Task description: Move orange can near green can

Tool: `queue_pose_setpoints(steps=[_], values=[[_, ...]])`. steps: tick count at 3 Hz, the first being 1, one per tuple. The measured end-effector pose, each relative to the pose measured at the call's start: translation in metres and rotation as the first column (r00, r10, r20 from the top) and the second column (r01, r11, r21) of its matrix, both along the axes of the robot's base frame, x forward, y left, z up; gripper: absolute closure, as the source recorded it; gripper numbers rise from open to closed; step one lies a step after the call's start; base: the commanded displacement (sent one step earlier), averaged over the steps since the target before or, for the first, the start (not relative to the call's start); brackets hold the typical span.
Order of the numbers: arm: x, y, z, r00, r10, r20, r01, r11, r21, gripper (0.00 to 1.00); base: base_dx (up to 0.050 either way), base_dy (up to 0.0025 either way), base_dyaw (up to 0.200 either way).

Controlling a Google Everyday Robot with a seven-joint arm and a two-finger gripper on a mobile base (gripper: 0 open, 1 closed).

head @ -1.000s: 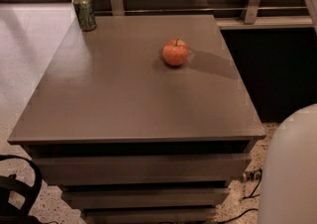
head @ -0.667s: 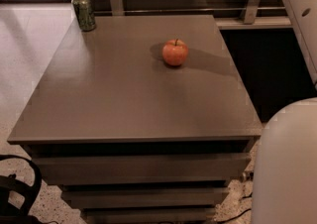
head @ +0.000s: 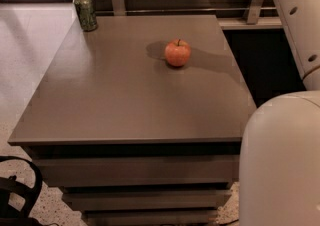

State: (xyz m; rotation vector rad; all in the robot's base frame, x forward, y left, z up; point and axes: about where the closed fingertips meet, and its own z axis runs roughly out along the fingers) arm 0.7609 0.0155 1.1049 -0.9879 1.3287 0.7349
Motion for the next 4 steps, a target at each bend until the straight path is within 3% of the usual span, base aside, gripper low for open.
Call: queue_pose_setpoints(steps=[2,4], values=[[0.042,0.029,-0.034,0.9972,0.022,-0.072,-0.023,1.000,-0.007,1.00,0.000,0.00000,0.000],[0.074,0.047,-0.077,0.9898,-0.006,-0.142,-0.001,0.999,-0.048,1.00,0.000,0.00000,0.000]])
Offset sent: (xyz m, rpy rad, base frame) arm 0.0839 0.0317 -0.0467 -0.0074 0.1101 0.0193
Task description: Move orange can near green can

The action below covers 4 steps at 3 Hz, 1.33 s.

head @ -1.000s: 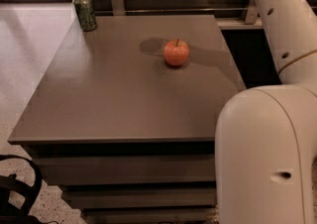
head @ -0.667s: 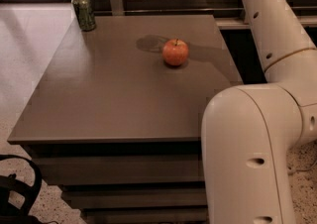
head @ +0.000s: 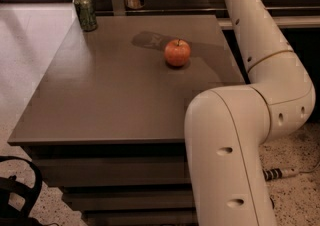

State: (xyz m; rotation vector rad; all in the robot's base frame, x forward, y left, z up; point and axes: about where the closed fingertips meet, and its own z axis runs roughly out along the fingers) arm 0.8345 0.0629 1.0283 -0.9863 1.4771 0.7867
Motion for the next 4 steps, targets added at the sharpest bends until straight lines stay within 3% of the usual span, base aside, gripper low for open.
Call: queue_pose_setpoints(steps=[2,3,4], values=[[0.019,0.027,-0.036,0.9986,0.001,-0.054,-0.002,1.000,-0.010,1.00,0.000,0.00000,0.000],[0.031,0.053,-0.058,0.9970,-0.004,-0.078,0.006,1.000,0.030,1.00,0.000,0.00000,0.000],[0.031,0.053,-0.058,0.9970,-0.004,-0.078,0.006,1.000,0.030,1.00,0.000,0.00000,0.000]])
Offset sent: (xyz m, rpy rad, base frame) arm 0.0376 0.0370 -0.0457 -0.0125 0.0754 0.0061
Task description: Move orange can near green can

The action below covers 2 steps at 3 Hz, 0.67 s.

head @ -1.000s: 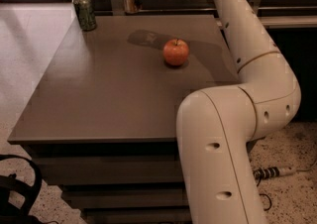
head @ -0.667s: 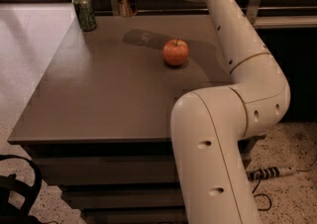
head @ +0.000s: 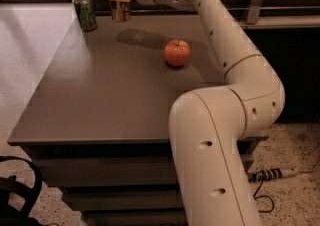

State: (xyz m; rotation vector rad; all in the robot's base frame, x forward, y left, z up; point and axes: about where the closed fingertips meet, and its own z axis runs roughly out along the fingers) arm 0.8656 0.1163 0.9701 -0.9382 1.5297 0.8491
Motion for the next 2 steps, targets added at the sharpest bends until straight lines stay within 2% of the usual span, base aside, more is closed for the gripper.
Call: queue_pose_setpoints(steps=[1,2], values=[[0.000,0.022,-0.023,0.9988,0.028,-0.041,-0.030,0.999,-0.039,1.00,0.000,0.00000,0.000],[0.003,0.037,-0.044,0.9959,0.044,-0.079,-0.048,0.998,-0.050,1.00,0.000,0.00000,0.000]])
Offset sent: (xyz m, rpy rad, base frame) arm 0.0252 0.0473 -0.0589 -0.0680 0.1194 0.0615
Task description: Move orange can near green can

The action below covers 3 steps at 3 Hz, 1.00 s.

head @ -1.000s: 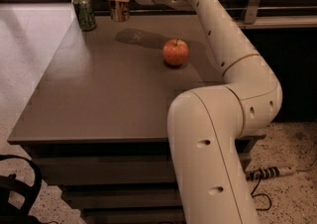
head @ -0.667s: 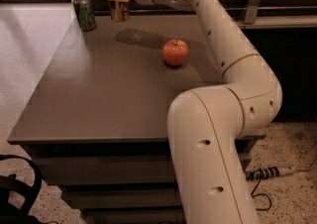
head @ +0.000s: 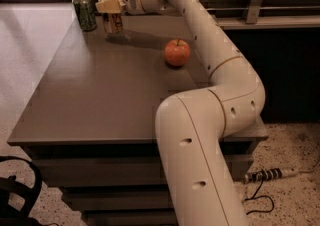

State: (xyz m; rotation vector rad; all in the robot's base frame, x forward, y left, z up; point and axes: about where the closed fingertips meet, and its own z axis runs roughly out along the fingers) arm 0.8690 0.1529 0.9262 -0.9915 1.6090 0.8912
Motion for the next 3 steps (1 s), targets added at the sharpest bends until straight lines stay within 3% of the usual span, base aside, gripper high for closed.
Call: queue_pose_setpoints(steps=[3], values=[[0.017,0.018,-0.037,0.9979,-0.023,-0.060,0.024,0.999,0.027,1.00,0.000,0.00000,0.000]])
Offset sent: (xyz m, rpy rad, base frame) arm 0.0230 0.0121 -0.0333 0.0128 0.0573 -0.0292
